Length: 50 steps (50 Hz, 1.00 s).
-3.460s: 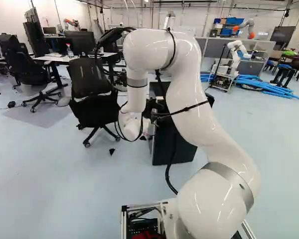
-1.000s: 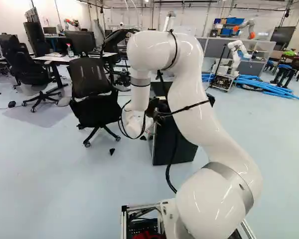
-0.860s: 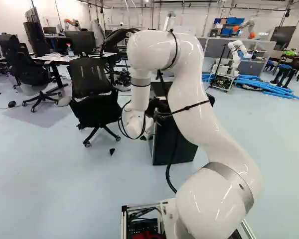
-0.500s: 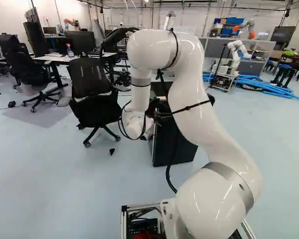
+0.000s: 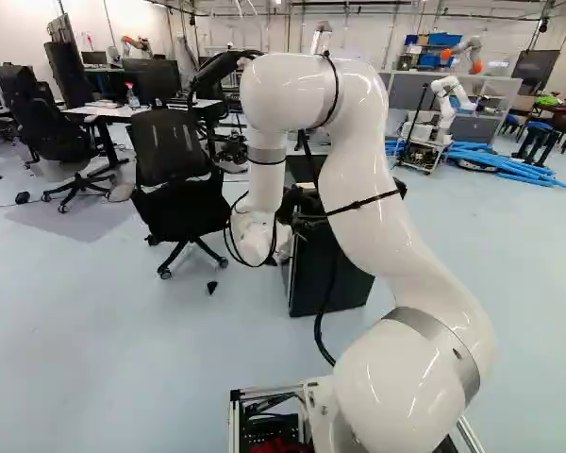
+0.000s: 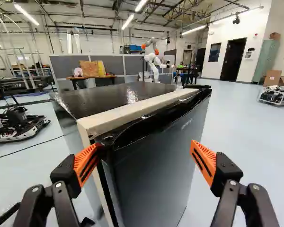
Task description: Grab a drink from the fridge
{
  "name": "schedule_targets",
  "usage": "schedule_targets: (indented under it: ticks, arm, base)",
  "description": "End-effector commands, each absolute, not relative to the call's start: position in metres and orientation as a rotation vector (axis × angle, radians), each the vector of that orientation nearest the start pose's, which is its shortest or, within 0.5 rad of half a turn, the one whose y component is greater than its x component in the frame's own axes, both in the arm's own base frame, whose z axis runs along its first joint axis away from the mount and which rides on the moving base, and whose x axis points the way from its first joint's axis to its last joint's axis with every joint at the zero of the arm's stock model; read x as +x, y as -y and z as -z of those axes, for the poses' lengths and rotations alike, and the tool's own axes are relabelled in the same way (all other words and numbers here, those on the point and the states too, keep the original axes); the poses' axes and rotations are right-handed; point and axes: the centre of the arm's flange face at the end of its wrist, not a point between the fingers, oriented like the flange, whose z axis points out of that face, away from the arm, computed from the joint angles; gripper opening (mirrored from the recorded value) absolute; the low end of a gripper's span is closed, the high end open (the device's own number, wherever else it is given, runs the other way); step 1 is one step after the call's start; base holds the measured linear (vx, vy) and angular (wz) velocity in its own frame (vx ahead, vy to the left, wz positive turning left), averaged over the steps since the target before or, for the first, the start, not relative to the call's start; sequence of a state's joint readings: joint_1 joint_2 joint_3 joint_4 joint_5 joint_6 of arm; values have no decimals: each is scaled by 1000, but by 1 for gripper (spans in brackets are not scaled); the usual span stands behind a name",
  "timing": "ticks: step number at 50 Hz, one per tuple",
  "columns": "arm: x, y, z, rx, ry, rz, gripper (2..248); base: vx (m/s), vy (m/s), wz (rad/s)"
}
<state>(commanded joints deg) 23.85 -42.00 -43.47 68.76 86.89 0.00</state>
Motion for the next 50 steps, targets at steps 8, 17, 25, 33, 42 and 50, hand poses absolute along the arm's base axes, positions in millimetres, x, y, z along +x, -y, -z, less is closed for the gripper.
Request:
schedule_targets:
  ticks: [8, 17, 25, 33, 42, 50]
  arm:
    - [447, -107, -228, 1807, 766, -1740, 247]
    - [443, -106, -229, 1799, 766, -1736, 247]
    - [440, -105, -230, 1785, 768, -1731, 247]
    - [436, -103, -231, 1770, 771, -1727, 247]
    - [432, -102, -232, 1756, 776, -1717, 247]
    - [428, -101, -232, 1747, 784, -1703, 247]
  base:
    - [0, 0, 0]
    - [0, 0, 0]
    - [0, 0, 0]
    - [0, 0, 0]
    - [0, 0, 0]
    - [0, 0, 0]
